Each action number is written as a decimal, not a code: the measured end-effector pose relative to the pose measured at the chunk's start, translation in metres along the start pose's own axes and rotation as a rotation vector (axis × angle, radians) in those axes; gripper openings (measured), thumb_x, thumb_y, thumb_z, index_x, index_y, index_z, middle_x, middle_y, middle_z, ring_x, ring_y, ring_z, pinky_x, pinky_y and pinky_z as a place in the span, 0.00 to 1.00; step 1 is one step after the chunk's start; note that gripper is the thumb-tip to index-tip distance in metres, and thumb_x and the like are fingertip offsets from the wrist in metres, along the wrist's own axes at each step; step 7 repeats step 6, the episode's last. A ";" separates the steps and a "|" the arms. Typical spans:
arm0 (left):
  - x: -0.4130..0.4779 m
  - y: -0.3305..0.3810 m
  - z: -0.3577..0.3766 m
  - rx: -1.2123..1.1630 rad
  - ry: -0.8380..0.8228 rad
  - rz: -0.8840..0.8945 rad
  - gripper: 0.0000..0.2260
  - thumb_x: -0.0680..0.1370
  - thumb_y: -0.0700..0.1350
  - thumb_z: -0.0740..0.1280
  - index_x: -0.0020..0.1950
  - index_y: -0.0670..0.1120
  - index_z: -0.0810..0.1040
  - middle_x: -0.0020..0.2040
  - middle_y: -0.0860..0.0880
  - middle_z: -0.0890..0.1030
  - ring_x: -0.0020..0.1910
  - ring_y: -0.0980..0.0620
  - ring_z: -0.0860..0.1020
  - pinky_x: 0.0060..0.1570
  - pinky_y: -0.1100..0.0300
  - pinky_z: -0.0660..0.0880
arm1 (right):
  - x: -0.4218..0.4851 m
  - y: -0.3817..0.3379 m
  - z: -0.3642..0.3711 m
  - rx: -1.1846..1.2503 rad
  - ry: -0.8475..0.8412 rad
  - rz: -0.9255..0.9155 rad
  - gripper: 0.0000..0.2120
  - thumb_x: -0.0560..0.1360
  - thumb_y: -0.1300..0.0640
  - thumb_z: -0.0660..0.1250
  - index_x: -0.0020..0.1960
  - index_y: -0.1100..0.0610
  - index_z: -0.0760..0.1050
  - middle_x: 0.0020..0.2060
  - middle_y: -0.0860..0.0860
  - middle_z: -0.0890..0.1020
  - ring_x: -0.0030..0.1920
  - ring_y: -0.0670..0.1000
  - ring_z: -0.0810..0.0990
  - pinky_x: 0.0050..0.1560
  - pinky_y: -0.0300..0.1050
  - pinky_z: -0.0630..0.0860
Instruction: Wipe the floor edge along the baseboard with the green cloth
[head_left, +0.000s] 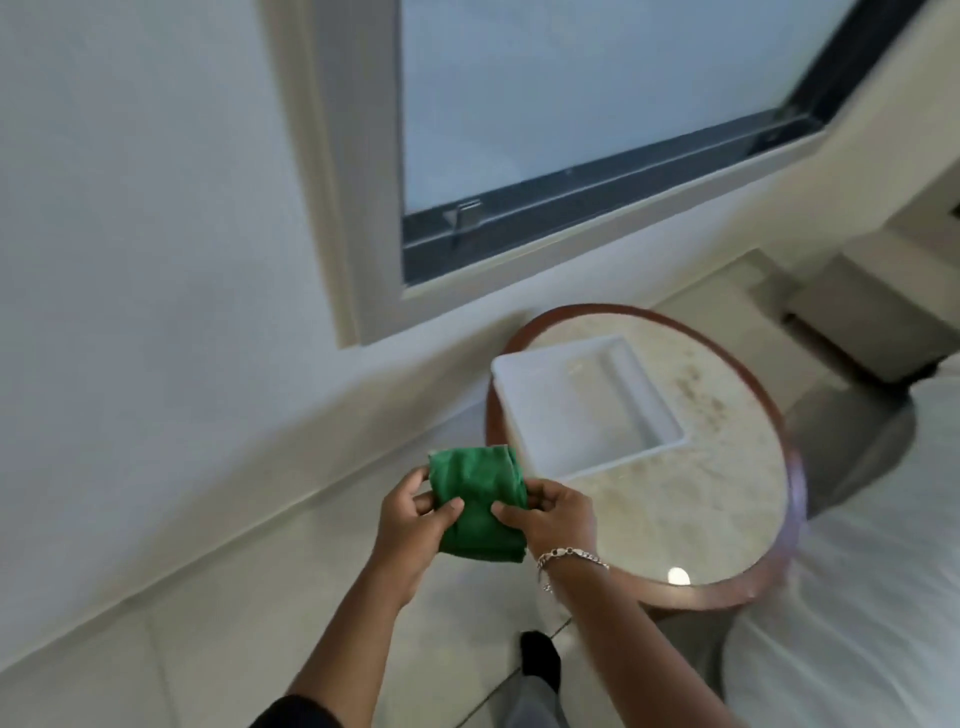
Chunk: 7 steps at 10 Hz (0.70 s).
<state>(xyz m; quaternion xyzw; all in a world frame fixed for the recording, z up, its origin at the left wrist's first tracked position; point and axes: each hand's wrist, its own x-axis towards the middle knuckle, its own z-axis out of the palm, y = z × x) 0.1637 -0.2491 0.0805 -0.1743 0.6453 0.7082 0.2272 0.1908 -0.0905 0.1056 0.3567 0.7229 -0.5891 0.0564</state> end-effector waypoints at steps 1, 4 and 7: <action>0.040 0.011 0.083 0.085 0.028 0.032 0.17 0.73 0.35 0.73 0.57 0.52 0.77 0.51 0.41 0.86 0.49 0.42 0.85 0.53 0.40 0.81 | 0.068 -0.012 -0.059 -0.103 0.080 -0.064 0.13 0.62 0.64 0.79 0.45 0.55 0.84 0.38 0.52 0.87 0.39 0.52 0.86 0.49 0.54 0.84; 0.194 -0.023 0.234 0.380 0.189 -0.024 0.26 0.74 0.37 0.71 0.70 0.47 0.70 0.59 0.45 0.82 0.55 0.47 0.80 0.46 0.63 0.76 | 0.282 0.006 -0.119 -0.409 0.027 -0.132 0.23 0.67 0.60 0.76 0.62 0.52 0.78 0.51 0.53 0.86 0.46 0.48 0.81 0.49 0.39 0.76; 0.200 0.015 0.220 0.644 0.172 0.053 0.25 0.77 0.40 0.68 0.73 0.44 0.66 0.67 0.42 0.76 0.65 0.43 0.76 0.56 0.58 0.71 | 0.261 -0.012 -0.140 -0.232 0.060 -0.207 0.24 0.70 0.56 0.75 0.65 0.53 0.75 0.59 0.52 0.82 0.55 0.49 0.81 0.58 0.44 0.79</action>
